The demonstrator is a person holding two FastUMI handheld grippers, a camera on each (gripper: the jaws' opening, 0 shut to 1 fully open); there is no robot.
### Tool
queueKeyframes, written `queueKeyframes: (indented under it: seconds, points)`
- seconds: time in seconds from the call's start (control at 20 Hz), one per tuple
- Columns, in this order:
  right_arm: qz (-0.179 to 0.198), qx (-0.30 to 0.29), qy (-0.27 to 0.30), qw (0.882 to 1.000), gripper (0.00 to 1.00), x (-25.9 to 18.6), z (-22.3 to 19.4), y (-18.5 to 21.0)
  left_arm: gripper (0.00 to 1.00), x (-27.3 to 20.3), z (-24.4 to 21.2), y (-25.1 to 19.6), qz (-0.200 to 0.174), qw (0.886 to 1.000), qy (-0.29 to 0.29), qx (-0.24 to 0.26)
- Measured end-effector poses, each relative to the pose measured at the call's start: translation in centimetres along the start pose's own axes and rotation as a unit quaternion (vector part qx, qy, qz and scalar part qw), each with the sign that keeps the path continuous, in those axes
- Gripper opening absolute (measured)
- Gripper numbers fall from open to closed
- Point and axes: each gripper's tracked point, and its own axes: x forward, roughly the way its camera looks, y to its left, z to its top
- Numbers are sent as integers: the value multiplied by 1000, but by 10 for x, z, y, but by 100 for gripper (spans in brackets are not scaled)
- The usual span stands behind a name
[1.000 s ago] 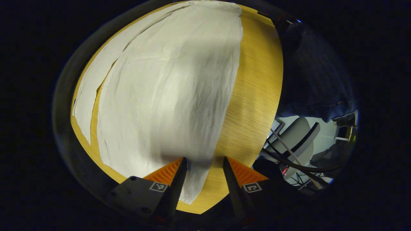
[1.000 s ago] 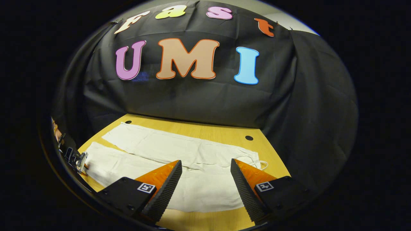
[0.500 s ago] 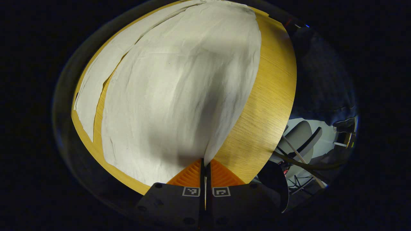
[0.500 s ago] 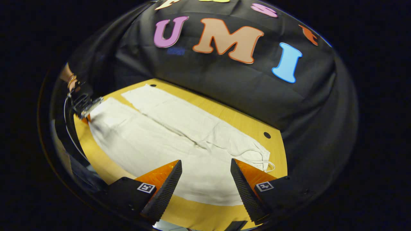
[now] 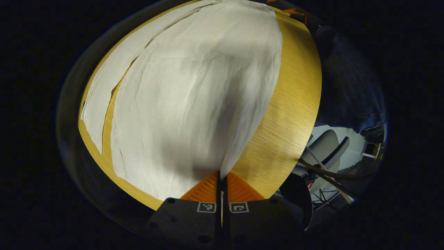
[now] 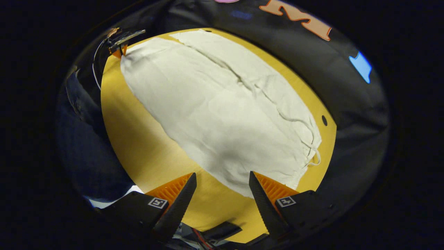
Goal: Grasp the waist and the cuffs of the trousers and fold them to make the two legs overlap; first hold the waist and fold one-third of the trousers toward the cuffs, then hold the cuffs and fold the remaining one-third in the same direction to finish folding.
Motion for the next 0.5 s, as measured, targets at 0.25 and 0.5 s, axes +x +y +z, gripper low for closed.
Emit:
queueKeyframes:
  seconds: [0.25,0.5]
  points:
    - [35,-28,63,997,98,26,-26,-8,0,0,0,0,5,1000,4,-12]
    - [77,-12,80,994,94,35,-27,-5,0,0,-1,-1,14,1000,9,-11]
